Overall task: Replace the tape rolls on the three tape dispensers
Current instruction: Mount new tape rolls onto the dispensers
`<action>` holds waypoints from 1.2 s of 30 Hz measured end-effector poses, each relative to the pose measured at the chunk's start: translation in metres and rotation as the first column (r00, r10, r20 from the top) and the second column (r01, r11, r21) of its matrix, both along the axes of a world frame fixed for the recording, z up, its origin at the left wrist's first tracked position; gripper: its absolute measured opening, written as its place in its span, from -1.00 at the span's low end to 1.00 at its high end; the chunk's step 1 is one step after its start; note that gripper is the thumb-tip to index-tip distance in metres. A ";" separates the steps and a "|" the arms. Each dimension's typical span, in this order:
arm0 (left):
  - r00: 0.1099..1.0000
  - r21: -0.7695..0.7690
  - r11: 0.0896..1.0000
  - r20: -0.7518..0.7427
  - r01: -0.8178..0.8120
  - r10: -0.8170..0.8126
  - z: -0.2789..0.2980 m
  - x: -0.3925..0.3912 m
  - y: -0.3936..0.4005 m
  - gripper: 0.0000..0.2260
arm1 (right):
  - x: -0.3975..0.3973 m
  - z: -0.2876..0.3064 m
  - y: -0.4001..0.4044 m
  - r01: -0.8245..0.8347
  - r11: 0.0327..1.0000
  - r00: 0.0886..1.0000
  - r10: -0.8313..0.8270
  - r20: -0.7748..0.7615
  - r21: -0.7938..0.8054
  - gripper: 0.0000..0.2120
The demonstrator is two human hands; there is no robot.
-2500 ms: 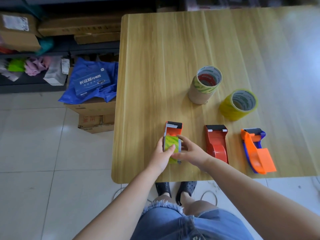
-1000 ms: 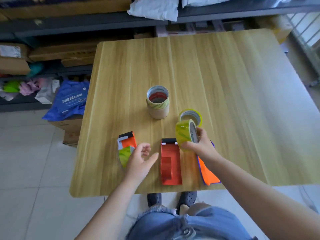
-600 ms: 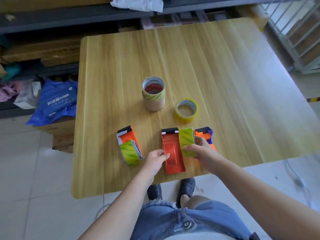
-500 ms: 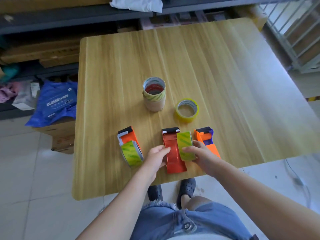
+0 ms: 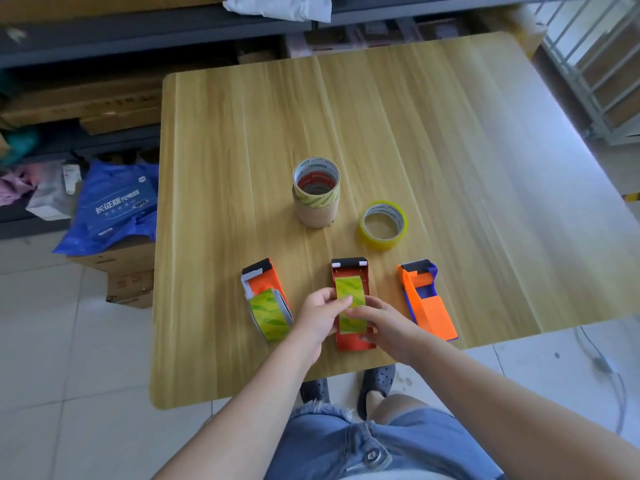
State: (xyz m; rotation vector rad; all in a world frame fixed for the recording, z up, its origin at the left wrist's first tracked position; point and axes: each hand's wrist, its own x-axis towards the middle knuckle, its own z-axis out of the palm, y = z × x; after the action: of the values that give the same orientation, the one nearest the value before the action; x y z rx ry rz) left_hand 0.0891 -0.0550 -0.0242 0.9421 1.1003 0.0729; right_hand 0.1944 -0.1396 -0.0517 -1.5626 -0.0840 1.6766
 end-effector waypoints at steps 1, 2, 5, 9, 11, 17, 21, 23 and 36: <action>1.000 0.016 1.000 -0.016 0.001 -0.001 -0.002 0.000 -0.001 -0.93 | 0.000 -0.002 0.000 -0.010 1.000 1.000 0.010 0.005 -0.008 -0.41; 0.999 0.030 1.000 -0.037 0.003 -0.002 -0.004 -0.001 -0.002 -0.93 | 0.001 -0.003 0.001 -0.018 0.999 1.000 0.018 0.017 -0.027 -0.35; 0.996 0.054 0.998 -0.088 0.021 -0.016 -0.010 -0.003 -0.009 -0.93 | 0.002 -0.005 0.001 -0.057 0.995 0.994 0.065 0.091 -0.084 -0.26; 0.994 0.045 0.999 -0.113 0.004 0.001 -0.013 -0.004 -0.017 -0.93 | 0.009 -0.002 0.001 -0.130 0.983 0.968 0.154 0.197 -0.130 -0.28; 0.991 0.048 0.999 -0.134 0.002 0.005 -0.014 -0.003 -0.018 -0.83 | 0.018 0.008 0.006 -0.145 0.985 0.937 0.167 0.308 -0.093 -0.36; 0.974 0.089 0.995 -0.215 -0.048 0.066 -0.020 -0.001 -0.019 -0.81 | 0.071 0.028 0.042 -0.175 0.980 0.517 0.171 0.839 -0.091 -0.23; 0.952 0.262 0.962 -0.266 -0.084 0.155 -0.021 0.001 -0.020 -0.78 | 0.104 0.018 0.076 -0.183 0.927 0.385 0.373 0.844 -0.326 0.07; 0.923 0.367 0.926 -0.321 -0.084 0.211 -0.020 0.002 -0.019 -0.69 | 0.114 0.008 0.086 -0.211 0.883 0.354 0.468 0.809 -0.419 0.16; 0.979 0.692 0.715 -0.196 0.097 0.057 0.003 0.054 -0.045 -0.75 | 0.146 -0.004 0.072 -0.272 0.924 0.477 0.371 0.797 -0.267 -0.03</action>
State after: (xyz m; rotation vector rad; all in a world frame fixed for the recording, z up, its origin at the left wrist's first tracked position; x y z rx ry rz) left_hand 0.1432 -0.1003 -0.0214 1.6812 1.2766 0.4119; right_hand 0.3408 -0.0678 -0.0558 -2.4433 -0.8652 1.0031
